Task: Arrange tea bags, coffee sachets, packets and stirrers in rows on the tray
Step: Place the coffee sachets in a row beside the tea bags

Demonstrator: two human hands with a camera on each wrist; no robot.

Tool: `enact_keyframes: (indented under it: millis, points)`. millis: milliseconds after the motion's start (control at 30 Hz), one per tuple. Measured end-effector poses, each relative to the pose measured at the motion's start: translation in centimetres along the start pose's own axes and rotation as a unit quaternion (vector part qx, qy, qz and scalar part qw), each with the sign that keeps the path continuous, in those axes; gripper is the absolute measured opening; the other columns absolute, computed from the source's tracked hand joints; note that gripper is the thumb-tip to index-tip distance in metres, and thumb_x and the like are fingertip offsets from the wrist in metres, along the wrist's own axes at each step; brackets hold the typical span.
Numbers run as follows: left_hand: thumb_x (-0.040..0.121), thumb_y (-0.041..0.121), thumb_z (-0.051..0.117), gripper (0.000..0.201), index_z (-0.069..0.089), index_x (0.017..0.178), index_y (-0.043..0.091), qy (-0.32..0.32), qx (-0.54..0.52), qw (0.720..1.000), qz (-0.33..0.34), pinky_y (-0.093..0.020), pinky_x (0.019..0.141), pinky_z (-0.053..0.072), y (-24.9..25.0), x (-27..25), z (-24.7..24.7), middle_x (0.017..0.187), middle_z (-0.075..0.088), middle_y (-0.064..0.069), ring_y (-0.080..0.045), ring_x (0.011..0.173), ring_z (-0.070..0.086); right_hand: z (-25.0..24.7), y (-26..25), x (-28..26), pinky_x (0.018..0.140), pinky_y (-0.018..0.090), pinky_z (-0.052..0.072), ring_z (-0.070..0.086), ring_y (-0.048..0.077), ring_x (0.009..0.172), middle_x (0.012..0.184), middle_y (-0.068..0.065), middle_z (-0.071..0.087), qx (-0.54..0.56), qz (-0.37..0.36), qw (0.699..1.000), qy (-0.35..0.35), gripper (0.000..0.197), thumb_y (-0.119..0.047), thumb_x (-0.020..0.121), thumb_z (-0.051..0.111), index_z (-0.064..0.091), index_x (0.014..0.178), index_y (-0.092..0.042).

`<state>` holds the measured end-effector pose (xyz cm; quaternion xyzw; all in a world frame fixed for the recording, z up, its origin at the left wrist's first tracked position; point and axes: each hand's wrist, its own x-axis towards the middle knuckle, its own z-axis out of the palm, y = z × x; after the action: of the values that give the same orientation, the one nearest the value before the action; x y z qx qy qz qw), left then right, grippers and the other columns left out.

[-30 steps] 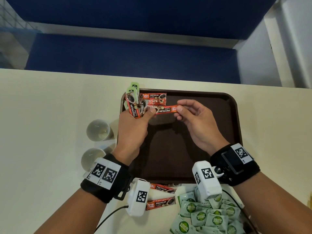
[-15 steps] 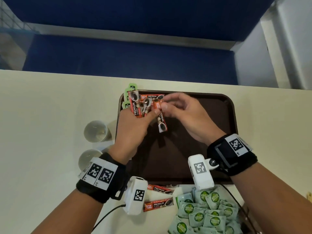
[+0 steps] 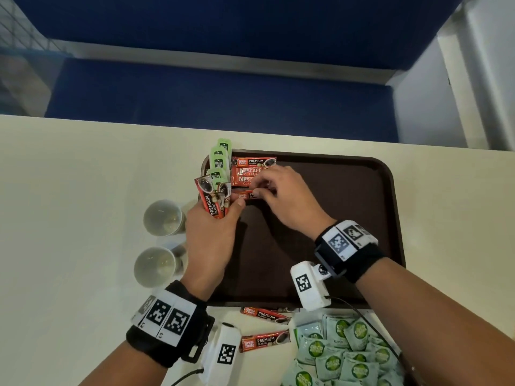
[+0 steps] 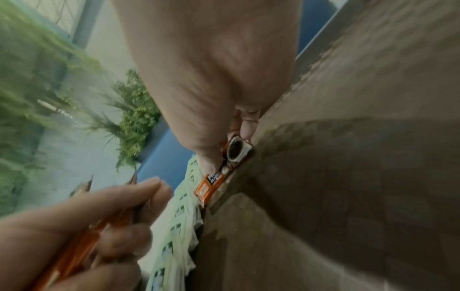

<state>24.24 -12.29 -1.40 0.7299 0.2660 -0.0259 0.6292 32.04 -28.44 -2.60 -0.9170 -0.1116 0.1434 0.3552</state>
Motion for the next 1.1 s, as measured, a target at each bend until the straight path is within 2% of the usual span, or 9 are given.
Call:
enact_keyframes:
  millis: [100, 200, 267, 333, 433, 500, 633, 1000, 1100]
  points:
    - [0.089, 0.047, 0.080, 0.030, 0.076, 0.108, 0.025, -0.002, 0.002, 1.000, 0.010, -0.059, 0.069, 0.059, -0.5, -0.2, -0.2, 0.076, 0.066, 0.011, -0.049, 0.084, 0.070, 1.3, -0.1, 0.5, 0.100, 0.040, 0.049, 0.049, 0.013, 0.112, 0.112, -0.009, 0.057, -0.037, -0.006, 0.999, -0.007, 0.009, -0.026, 0.102, 0.070, 0.074, 0.110, -0.026]
    - [0.090, 0.043, 0.081, 0.025, 0.076, 0.106, 0.024, 0.001, 0.001, 1.000, 0.014, -0.040, 0.067, 0.050, -0.5, -0.2, -0.3, 0.073, 0.064, 0.013, -0.019, 0.061, 0.059, 2.0, 0.2, 0.3, 0.101, 0.042, 0.050, 0.048, 0.016, 0.117, 0.116, -0.005, 0.057, -0.048, -0.004, 0.998, 0.040, 0.013, -0.027, 0.101, 0.072, 0.074, 0.113, -0.023]
    - [0.091, 0.040, 0.081, 0.024, 0.076, 0.109, 0.025, -0.003, 0.004, 1.000, 0.011, -0.044, 0.067, 0.053, -0.4, -0.2, -0.4, 0.074, 0.064, 0.012, -0.027, 0.062, 0.060, 2.0, 0.4, -0.1, 0.102, 0.041, 0.050, 0.047, 0.017, 0.119, 0.119, -0.004, 0.057, -0.059, -0.004, 0.995, 0.074, 0.015, -0.027, 0.100, 0.072, 0.073, 0.114, -0.022]
    - [0.092, 0.041, 0.081, 0.025, 0.076, 0.111, 0.025, -0.007, 0.005, 1.000, 0.010, -0.051, 0.070, 0.060, -0.2, -0.3, -0.4, 0.078, 0.066, 0.012, -0.046, 0.084, 0.069, 1.9, 0.5, -0.6, 0.101, 0.041, 0.051, 0.047, 0.018, 0.120, 0.120, -0.004, 0.057, -0.072, -0.009, 0.994, 0.083, 0.016, -0.028, 0.099, 0.073, 0.072, 0.115, -0.023]
    - [0.090, 0.044, 0.080, 0.029, 0.075, 0.113, 0.026, -0.016, 0.001, 1.000, 0.006, -0.062, 0.080, 0.063, -0.2, -0.4, -0.4, 0.084, 0.071, 0.010, -0.047, 0.095, 0.071, 1.8, 0.6, -1.2, 0.101, 0.041, 0.051, 0.047, 0.018, 0.119, 0.121, -0.003, 0.057, -0.119, -0.026, 0.991, 0.059, 0.022, -0.032, 0.098, 0.074, 0.071, 0.118, -0.023]
    - [0.088, 0.047, 0.079, 0.032, 0.076, 0.114, 0.028, -0.019, -0.003, 1.000, 0.004, -0.059, 0.078, 0.063, -0.4, -0.4, -0.4, 0.090, 0.076, 0.006, -0.045, 0.088, 0.071, 1.8, 0.6, -1.4, 0.101, 0.042, 0.052, 0.049, 0.020, 0.119, 0.122, -0.002, 0.060, -0.141, -0.032, 0.988, 0.060, 0.025, -0.032, 0.098, 0.074, 0.070, 0.120, -0.022]
    - [0.090, 0.041, 0.081, 0.020, 0.076, 0.107, 0.030, -0.012, -0.012, 1.000, -0.002, -0.040, 0.073, 0.053, -0.9, -0.3, -0.6, 0.094, 0.080, 0.001, -0.015, 0.071, 0.063, 1.5, 0.6, -1.4, 0.100, 0.041, 0.052, 0.050, 0.020, 0.117, 0.121, -0.001, 0.061, -0.158, -0.029, 0.984, 0.076, 0.024, -0.035, 0.099, 0.073, 0.070, 0.118, -0.022]
    - [0.092, 0.040, 0.082, 0.012, 0.077, 0.101, 0.032, -0.009, -0.008, 1.000, -0.003, -0.038, 0.077, 0.054, -1.1, -0.2, -1.0, 0.093, 0.080, 0.004, -0.014, 0.079, 0.068, 1.6, 0.4, -0.8, 0.099, 0.042, 0.052, 0.050, 0.021, 0.118, 0.122, -0.001, 0.062, -0.156, -0.038, 0.985, 0.064, 0.024, -0.034, 0.100, 0.072, 0.069, 0.120, -0.022]
    - [0.094, 0.037, 0.081, 0.012, 0.076, 0.101, 0.029, -0.020, -0.011, 1.000, -0.014, -0.033, 0.068, 0.054, -0.7, -0.4, -1.1, 0.087, 0.079, 0.004, -0.012, 0.073, 0.067, 1.4, 0.7, -1.0, 0.097, 0.038, 0.052, 0.050, 0.018, 0.119, 0.121, -0.004, 0.061, -0.124, -0.028, 0.989, 0.070, 0.023, -0.034, 0.100, 0.071, 0.068, 0.121, -0.023]
